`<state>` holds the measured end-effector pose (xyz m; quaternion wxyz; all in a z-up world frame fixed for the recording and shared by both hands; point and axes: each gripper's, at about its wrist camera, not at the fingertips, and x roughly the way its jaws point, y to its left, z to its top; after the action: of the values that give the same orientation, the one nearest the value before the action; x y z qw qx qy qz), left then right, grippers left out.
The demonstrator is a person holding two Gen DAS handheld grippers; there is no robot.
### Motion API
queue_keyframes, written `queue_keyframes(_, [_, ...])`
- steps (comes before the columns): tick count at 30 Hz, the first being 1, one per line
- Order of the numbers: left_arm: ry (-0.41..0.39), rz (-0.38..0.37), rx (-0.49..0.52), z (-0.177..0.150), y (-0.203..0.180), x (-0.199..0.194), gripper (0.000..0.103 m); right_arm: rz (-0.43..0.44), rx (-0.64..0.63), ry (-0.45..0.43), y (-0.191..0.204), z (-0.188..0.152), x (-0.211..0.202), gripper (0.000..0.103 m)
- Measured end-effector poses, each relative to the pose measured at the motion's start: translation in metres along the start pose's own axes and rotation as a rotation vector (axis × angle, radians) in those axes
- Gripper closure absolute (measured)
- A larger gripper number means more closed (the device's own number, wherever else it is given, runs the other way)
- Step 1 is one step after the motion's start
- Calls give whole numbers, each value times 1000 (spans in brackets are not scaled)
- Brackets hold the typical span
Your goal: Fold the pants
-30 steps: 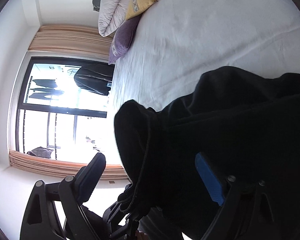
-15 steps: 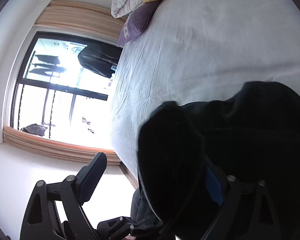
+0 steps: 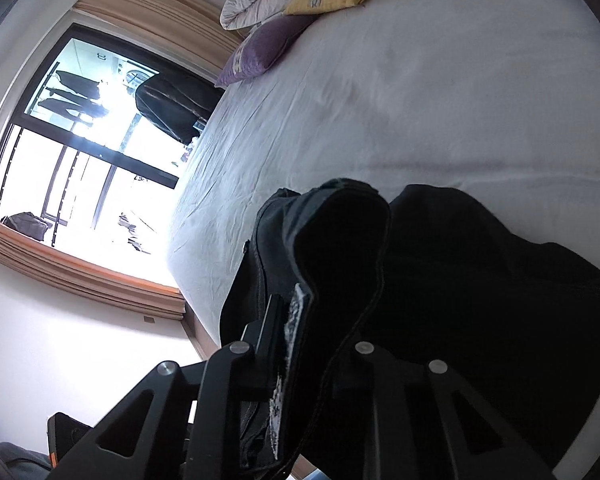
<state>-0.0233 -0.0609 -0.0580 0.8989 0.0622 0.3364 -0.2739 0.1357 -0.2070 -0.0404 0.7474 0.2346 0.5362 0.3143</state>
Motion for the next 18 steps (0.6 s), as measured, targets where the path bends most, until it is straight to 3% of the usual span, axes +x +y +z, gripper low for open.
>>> queue_keyframes(10, [73,-111,89,17,-69,39,90,-35,93,-51,-69,-25,-54,84])
queue_keyframes(18, [123,-133,143,22,-102,65,90,-48,141,-77,-106,-46,-72,84])
